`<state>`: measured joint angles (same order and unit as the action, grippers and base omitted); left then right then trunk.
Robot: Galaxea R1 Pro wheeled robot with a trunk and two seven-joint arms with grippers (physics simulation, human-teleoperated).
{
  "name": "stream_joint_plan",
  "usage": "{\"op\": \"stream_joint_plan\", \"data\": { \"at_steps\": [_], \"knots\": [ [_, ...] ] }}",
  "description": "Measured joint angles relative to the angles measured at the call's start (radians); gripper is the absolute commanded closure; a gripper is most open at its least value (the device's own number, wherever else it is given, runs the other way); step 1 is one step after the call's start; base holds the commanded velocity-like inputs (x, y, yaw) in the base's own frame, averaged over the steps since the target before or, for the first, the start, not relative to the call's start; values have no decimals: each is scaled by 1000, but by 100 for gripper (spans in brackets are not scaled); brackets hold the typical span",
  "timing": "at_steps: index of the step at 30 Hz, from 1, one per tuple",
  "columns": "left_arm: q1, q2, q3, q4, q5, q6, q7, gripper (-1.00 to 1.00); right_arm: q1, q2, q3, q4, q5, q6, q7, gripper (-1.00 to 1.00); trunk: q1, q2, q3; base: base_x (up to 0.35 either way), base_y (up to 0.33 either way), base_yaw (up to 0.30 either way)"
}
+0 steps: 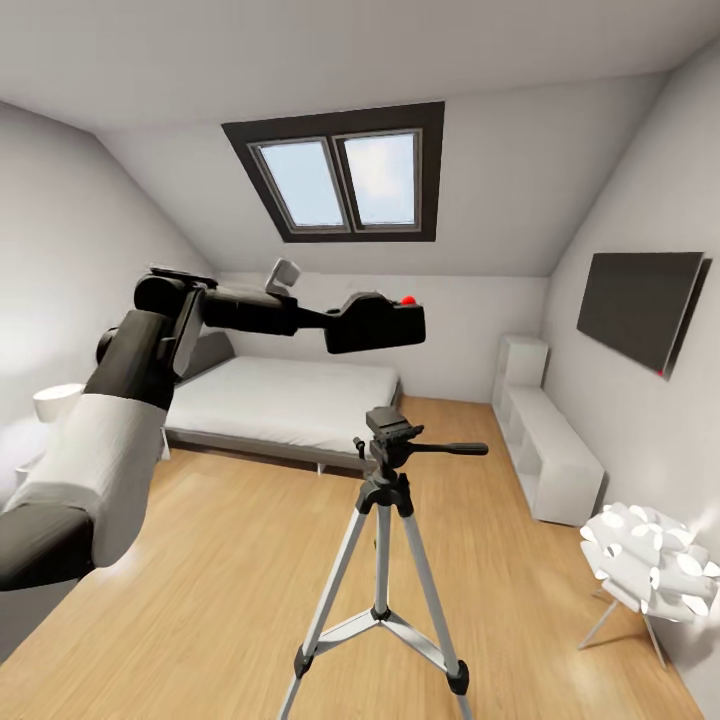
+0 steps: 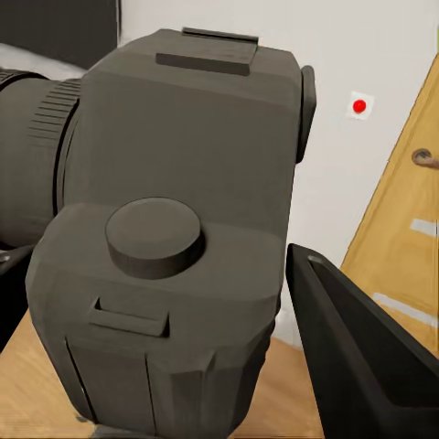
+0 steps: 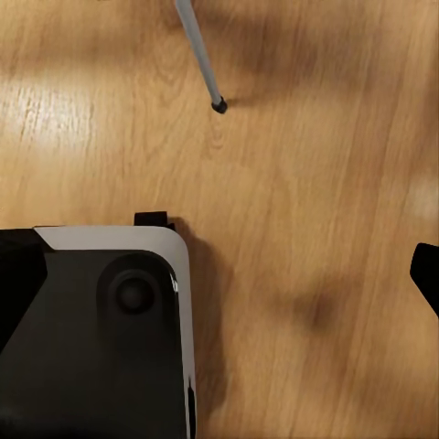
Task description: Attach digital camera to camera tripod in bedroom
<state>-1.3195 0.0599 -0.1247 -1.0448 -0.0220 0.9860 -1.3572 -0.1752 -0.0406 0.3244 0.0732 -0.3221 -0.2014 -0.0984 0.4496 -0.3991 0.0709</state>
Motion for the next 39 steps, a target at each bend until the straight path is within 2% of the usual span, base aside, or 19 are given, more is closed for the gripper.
{"op": "stream_joint_plan", "data": {
  "at_steps": [2,3,5,13,18,27,33,39],
  "knots": [
    [0,-11,0,37,1,-2,22,100,0,0,0,0,0,0,0,-100,0,0,0,0,0,0],
    [0,-36,-1,97,-6,-13,96,100,0,0,0,0,0,0,0,-100,0,0,0,0,0,0],
    [0,-40,0,107,4,-7,103,100,0,0,0,0,0,0,0,-100,0,0,0,0,0,0],
    [1,-60,-2,178,2,-11,117,100,0,0,0,0,0,-1,0,-100,0,0,0,0,0,0],
    [0,-72,-2,188,1,-11,140,100,0,0,0,0,0,-1,0,-100,0,0,0,0,0,0],
    [0,-75,-2,185,2,-10,151,100,0,0,0,1,0,0,-1,-100,0,0,0,0,0,25],
    [0,-71,-1,182,1,-11,146,100,0,0,0,1,0,0,-1,-100,0,0,-2,0,0,223],
    [1,-66,-1,134,2,-9,143,100,0,0,0,0,0,0,-1,-100,0,0,-4,0,0,221]
  ]
}}
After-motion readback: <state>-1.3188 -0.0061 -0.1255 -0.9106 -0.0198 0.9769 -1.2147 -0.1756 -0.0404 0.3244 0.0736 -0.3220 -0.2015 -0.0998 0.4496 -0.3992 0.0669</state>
